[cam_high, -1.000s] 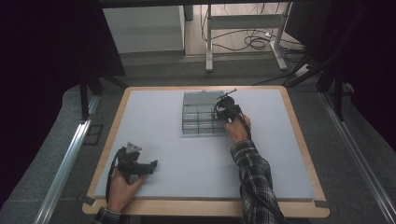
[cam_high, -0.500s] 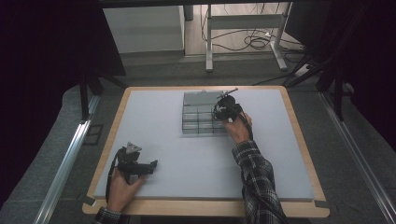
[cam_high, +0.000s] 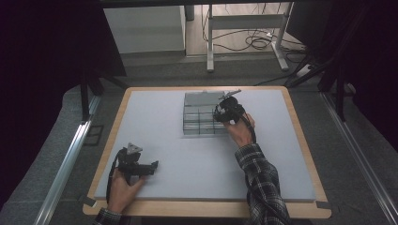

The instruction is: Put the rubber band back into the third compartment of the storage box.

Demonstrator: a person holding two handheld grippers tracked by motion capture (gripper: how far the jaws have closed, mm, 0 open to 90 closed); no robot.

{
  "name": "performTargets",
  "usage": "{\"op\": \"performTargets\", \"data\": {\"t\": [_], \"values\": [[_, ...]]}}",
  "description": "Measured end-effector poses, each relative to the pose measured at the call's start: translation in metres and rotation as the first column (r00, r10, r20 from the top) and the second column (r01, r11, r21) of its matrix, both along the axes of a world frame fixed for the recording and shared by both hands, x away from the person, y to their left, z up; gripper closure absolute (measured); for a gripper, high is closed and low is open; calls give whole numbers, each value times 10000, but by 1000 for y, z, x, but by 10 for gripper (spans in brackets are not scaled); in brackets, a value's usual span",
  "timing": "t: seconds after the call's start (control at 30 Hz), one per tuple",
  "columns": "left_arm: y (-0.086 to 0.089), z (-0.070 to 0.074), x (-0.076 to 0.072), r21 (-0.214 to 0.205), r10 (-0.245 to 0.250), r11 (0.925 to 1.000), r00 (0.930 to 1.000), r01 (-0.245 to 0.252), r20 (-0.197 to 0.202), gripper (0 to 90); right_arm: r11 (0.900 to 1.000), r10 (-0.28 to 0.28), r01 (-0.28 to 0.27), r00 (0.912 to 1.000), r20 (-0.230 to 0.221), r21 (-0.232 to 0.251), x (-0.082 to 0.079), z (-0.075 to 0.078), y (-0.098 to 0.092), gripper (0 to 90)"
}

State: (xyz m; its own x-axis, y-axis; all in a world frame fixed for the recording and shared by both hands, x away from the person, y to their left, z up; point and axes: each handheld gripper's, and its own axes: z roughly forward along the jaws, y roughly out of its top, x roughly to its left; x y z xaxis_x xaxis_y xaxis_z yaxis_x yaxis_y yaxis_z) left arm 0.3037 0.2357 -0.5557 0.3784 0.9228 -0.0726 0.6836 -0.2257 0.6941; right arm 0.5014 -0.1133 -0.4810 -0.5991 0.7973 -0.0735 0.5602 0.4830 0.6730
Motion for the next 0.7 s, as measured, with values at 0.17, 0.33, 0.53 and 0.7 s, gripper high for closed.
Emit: {"op": "performTargets", "data": {"t": [0.17,0.33,0.53,0.7], "values": [[0,0,0,1,0,10000,10000,0,0,15,9998,2,-3,10000,46,204,-4,1,-4,341],[0,0,0,1,4,10000,10000,-4,2,15,9996,57,-59,9999,93,270,-8,2,-5,297],[0,0,0,2,1,10000,10000,-1,0,15,9998,155,-158,9997,181,149,-12,4,-4,269],[0,0,0,0,3,10000,10000,-3,-1,15,9996,238,-241,9996,178,132,-16,5,-6,257]]}}
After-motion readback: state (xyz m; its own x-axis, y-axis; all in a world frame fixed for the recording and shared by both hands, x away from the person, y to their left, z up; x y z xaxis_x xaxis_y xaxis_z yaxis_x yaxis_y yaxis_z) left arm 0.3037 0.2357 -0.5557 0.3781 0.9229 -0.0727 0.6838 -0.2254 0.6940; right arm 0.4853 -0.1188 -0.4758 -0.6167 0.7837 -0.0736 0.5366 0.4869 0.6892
